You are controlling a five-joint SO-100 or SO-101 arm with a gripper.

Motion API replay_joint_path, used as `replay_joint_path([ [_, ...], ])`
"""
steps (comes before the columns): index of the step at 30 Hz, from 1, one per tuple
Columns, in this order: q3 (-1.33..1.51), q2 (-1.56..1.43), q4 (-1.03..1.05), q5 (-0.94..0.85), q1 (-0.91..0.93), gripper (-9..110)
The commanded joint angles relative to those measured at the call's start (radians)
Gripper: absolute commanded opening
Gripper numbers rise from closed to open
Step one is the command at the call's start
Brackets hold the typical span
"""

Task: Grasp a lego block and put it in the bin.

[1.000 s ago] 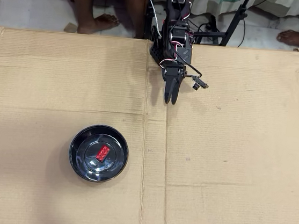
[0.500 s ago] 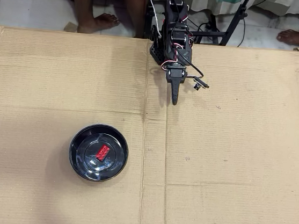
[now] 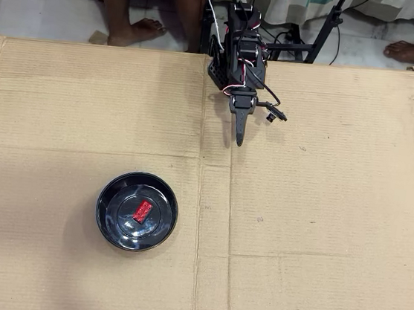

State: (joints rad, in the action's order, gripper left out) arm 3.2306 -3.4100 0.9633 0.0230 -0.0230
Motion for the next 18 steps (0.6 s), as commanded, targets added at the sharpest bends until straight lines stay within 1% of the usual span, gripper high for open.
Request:
replay_joint_path([
  [1,0.011,-0.017,0.005,-0.006,0.003,9],
  [3,0.011,-0.017,0.006,-0.006,0.005,1],
  [4,0.009,-0.017,0.009,-0.008,0.005,-1],
  [18,0.009,-0.017,0.011,-0.008,0.005,0],
])
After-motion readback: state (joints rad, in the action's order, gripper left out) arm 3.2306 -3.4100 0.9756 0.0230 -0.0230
